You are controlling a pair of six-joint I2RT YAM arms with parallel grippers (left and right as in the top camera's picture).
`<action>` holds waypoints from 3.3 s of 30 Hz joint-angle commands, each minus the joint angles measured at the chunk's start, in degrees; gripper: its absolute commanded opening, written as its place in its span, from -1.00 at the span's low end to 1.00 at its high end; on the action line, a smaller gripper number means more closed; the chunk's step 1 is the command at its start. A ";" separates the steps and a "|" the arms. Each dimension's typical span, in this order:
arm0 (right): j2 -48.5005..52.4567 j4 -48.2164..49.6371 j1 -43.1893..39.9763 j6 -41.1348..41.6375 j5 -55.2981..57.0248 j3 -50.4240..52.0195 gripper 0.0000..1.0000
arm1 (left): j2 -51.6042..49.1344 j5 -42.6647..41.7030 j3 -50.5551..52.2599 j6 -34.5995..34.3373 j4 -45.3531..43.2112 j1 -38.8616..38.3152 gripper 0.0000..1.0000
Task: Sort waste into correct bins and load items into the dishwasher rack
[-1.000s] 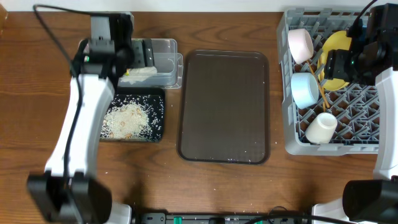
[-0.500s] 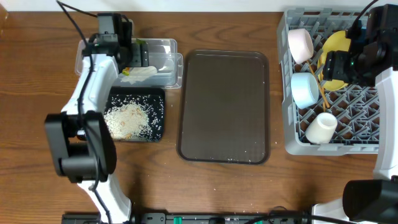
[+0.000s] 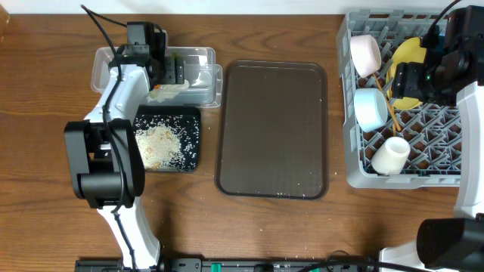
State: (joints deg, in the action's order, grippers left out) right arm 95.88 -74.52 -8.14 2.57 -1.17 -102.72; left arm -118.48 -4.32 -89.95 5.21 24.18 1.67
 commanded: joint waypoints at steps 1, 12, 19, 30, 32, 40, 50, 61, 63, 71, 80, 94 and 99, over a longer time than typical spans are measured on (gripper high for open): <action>-0.31 -0.09 -0.04 0.55 -0.39 -0.87 0.56 | 7.15 -0.15 -2.67 1.46 0.39 0.02 0.84; -1.92 1.36 0.17 -1.22 -1.05 -0.92 0.99 | 23.65 -3.17 -2.67 1.81 14.40 -1.66 0.85; -12.00 3.26 0.74 -1.64 -1.22 -0.94 0.99 | 30.23 -3.17 -2.64 1.84 18.67 -1.60 0.96; -26.56 -1.92 0.72 -1.36 -1.22 -0.94 0.98 | 30.47 -3.17 -2.43 1.84 18.69 -1.60 0.96; -28.04 -2.71 0.72 -1.36 -1.25 -0.94 0.98 | 30.47 -3.17 -2.43 1.84 18.69 -1.60 0.96; -32.41 -4.17 0.61 -1.95 0.24 1.53 0.99 | 30.47 -3.17 -2.43 1.84 18.69 -1.60 0.96; -53.59 36.50 1.81 -1.05 -6.14 41.72 0.99 | 30.47 -3.17 -2.43 1.84 18.69 -1.60 0.96; -83.95 64.81 4.20 3.17 -5.03 88.32 0.98 | 30.47 -3.17 -2.43 1.84 18.69 -1.60 0.96; -87.97 67.08 4.74 3.17 -4.63 93.20 0.99 | 30.47 -3.17 -2.43 1.84 18.69 -1.60 0.96; -95.60 71.17 6.80 2.73 -2.56 102.40 0.99 | 30.47 -3.17 -2.43 1.84 18.69 -1.60 0.96; -95.60 70.60 7.58 3.15 -2.10 102.40 0.98 | 30.47 -3.17 -2.43 1.84 18.69 -1.60 0.96; -95.58 70.58 7.58 3.15 -2.10 102.40 0.99 | 30.47 -3.17 -2.43 1.84 18.69 -1.60 0.96; -95.58 70.58 7.58 3.15 -2.10 102.40 0.99 | 30.47 -3.17 -2.43 1.84 18.69 -1.60 0.96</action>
State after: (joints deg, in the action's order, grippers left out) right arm 0.71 -3.86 -1.30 5.06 -3.86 -0.60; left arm -88.07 -7.35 -91.64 6.44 43.03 -0.05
